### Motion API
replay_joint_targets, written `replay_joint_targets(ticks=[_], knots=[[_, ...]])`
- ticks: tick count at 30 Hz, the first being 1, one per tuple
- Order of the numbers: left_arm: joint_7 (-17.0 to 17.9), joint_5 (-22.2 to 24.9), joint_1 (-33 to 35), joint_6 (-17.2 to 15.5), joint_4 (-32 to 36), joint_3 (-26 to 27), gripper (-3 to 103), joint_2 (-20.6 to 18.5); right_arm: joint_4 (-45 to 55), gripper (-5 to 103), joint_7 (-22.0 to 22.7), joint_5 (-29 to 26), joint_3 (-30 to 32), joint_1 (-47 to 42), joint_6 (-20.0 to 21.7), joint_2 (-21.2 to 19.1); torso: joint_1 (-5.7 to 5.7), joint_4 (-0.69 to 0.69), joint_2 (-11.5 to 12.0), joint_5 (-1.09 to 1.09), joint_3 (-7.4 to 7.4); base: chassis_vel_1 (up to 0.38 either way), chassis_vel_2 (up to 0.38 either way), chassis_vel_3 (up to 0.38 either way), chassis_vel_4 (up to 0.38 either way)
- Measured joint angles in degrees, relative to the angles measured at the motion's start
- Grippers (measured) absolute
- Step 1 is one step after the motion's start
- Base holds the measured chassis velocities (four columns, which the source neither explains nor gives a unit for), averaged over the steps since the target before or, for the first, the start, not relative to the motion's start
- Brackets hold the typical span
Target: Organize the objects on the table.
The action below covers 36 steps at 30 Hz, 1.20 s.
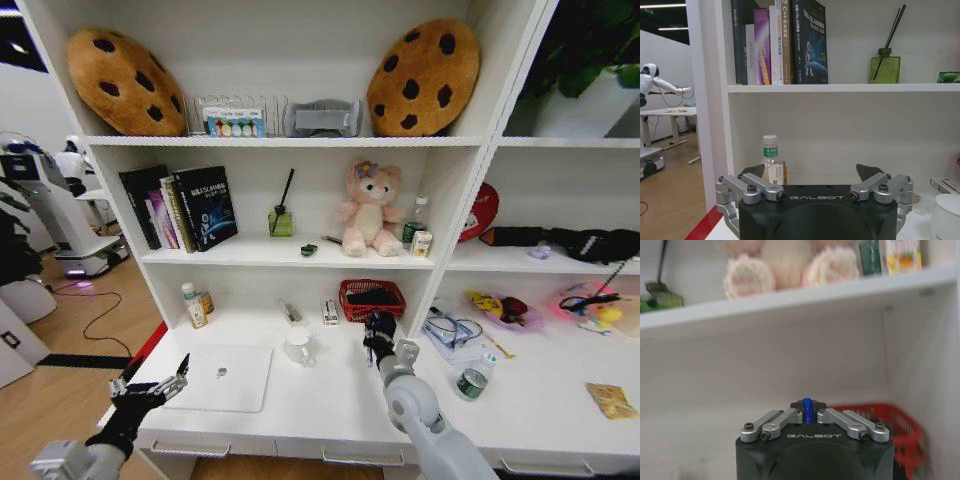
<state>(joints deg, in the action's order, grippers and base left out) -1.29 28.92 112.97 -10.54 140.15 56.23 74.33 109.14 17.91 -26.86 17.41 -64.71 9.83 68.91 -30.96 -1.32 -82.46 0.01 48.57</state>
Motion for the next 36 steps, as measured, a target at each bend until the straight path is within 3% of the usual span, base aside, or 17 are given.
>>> replay_joint_targets(ticks=[1,4,6,13,22,36], knots=[[0.0,0.0,0.0,0.0,0.0,0.0,100,0.0,-1.5,8,-2.8,2.5,0.9,1.3,-2.4,-0.1,0.00,0.00,0.0,-0.01,0.00,0.000,0.000,0.000,0.000],[0.0,0.0,0.0,0.0,0.0,0.0,100,0.0,-3.4,8,-5.8,5.4,1.9,2.9,-4.9,-0.3,0.00,0.00,0.0,0.00,0.00,0.000,0.000,0.000,0.000],[0.0,0.0,0.0,0.0,0.0,0.0,100,0.0,-8.3,8,-10.0,10.3,3.1,5.6,-10.2,-0.5,0.00,-0.01,0.0,-0.01,0.00,0.000,0.000,0.000,0.000],[0.0,0.0,0.0,0.0,0.0,0.0,100,0.0,-19.5,8,-11.7,14.2,3.2,10.4,-18.0,0.9,0.00,0.00,0.0,0.00,0.00,0.000,0.000,0.000,0.000],[0.0,0.0,0.0,0.0,0.0,0.0,100,0.0,-23.3,8,-9.1,14.4,3.1,11.8,-17.7,2.5,0.00,0.00,0.0,-0.01,0.00,0.000,0.000,0.000,0.000],[0.0,0.0,0.0,0.0,0.0,0.0,100,0.0,-24.8,5,-8.5,13.9,4.3,10.8,-17.7,2.2,0.00,0.00,0.0,0.00,0.00,0.000,0.000,0.000,0.000]])
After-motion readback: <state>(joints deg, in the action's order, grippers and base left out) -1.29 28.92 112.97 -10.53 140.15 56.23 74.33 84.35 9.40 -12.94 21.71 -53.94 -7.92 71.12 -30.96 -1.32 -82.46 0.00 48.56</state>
